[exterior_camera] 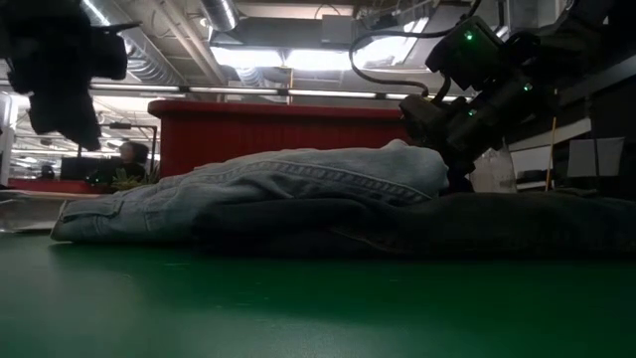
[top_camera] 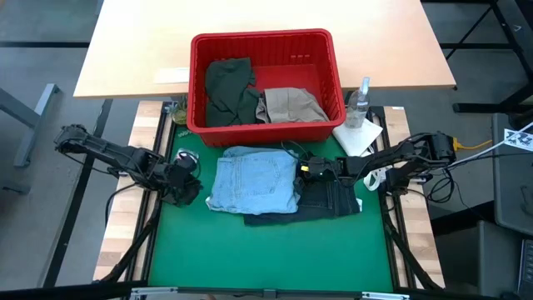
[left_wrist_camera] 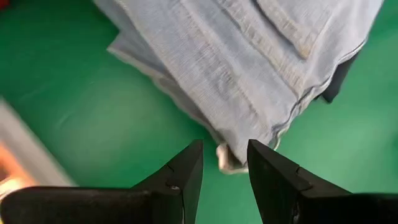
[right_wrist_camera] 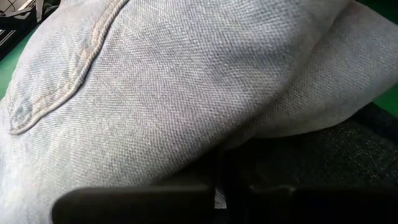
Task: Fold laundry
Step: Stack the light blue jeans on top of the dark blue jeans
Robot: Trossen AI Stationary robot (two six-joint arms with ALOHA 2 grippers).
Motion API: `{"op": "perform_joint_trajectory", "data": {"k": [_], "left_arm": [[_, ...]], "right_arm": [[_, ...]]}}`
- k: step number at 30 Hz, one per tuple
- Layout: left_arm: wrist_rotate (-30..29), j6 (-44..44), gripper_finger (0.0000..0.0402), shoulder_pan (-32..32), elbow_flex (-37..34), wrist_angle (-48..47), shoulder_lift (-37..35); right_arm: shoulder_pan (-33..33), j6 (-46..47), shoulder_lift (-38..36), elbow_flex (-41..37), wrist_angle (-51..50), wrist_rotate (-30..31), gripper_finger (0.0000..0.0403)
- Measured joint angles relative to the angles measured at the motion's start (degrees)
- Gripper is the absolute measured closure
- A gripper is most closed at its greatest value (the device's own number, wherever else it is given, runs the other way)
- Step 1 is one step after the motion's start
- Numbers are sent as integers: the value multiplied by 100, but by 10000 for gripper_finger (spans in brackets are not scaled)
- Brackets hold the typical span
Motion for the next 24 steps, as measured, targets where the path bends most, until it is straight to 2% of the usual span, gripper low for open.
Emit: {"op": "perform_joint_trajectory", "data": {"k": [4, 8, 13, 19, 24], "left_arm": [[-111, 4, 281, -2, -415, 712, -31], [-655, -5, 281, 1, -596, 848, 4], [-1159, -17, 275, 1, -716, 1076, 2], [-1184, -63, 231, 183, -721, 1112, 33], [-1083, -786, 189, 491, -723, 1111, 176]], "right_arm": [[0, 0, -2, 2, 0, 0, 391], [0, 0, -2, 8, -26, 0, 384], [0, -1, -4, 9, -33, -1, 393], [0, -2, -4, 9, -33, -2, 389], [0, -11, -4, 9, -33, -2, 389]]}}
